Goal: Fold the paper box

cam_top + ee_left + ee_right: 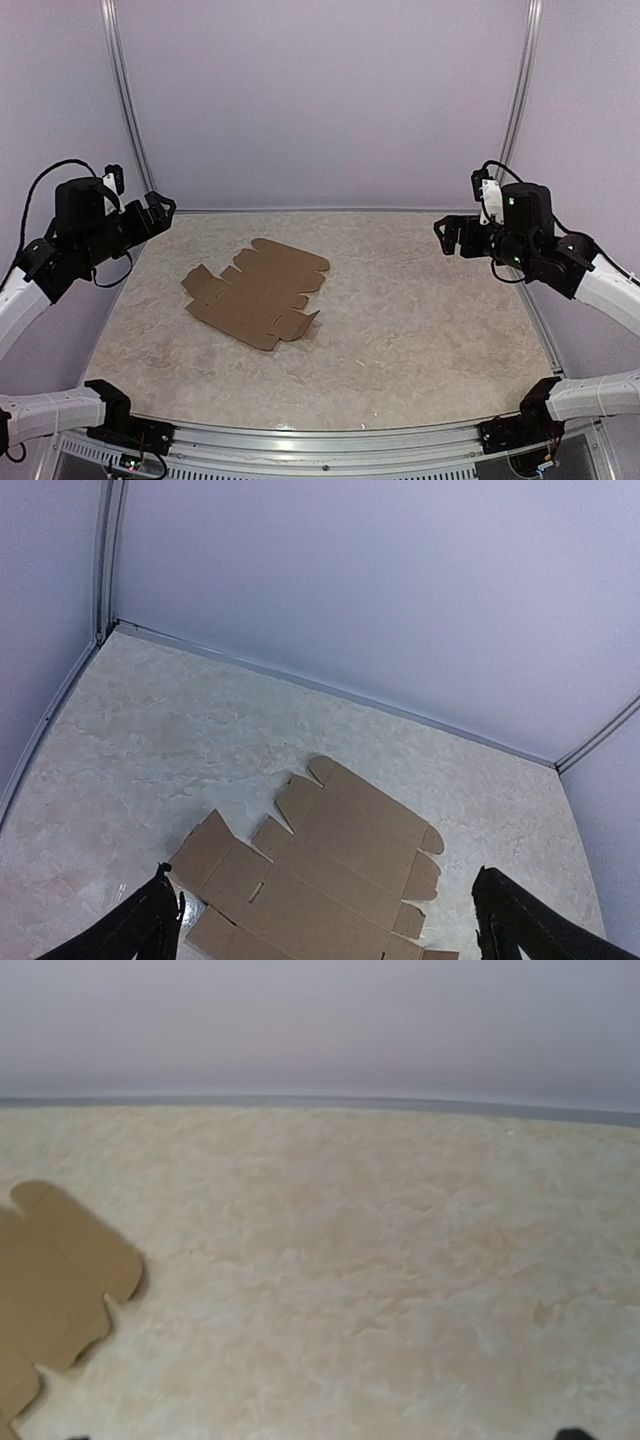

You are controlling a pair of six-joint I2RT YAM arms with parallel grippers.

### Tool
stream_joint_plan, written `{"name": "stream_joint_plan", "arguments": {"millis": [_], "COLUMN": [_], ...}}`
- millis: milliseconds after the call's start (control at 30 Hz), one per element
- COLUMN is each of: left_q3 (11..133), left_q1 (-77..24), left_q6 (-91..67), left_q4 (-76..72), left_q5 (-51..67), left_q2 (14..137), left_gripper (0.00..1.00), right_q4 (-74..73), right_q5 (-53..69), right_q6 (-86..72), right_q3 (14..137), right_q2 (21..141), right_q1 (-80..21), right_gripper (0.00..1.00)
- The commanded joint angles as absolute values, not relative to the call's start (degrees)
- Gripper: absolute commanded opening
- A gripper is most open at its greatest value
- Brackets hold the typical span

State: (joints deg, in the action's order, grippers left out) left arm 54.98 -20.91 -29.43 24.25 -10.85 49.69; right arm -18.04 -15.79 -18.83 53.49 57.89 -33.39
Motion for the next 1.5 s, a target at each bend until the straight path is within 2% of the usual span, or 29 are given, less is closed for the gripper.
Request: {"name": "stream_joint_plan", "arguments": {"millis": [0,367,700,967,1467], "left_q3": [56.8,54.5,51.5,48.9,48.2], "left_q1": [-20.4,-20.4,-20.3,-19.8,-19.8], "left_q6": [-29.2,-30.8,-33.7,-34.8,-34.2], "left_q4": [28.7,35.1,35.4,33.4,32.8], "left_q5": [-14.0,-22.1,-26.5,-24.3,-19.3], "left_q2": [51.3,54.5,58.5,60.1,57.7], "left_gripper": [0.99,0.99,0.99,0.99,0.99], "right_q4": [-20.8,-18.7,-13.5,-9.2,6.8], "right_q5": [-12.4,-4.5,-6.3,-3.2,8.3], "right_q6": [-17.7,-16.3,-24.5,-32.2,-54.0], "right_q3": [52.2,49.4,46.7,49.6,51.3], "right_q2": [55.4,56.5,64.2,76.0,91.8], "right_q1": [-34.1,-34.6,-42.8,-48.5,-51.1], "right_gripper": [1.00,1.00,1.00,0.99,0.94]}}
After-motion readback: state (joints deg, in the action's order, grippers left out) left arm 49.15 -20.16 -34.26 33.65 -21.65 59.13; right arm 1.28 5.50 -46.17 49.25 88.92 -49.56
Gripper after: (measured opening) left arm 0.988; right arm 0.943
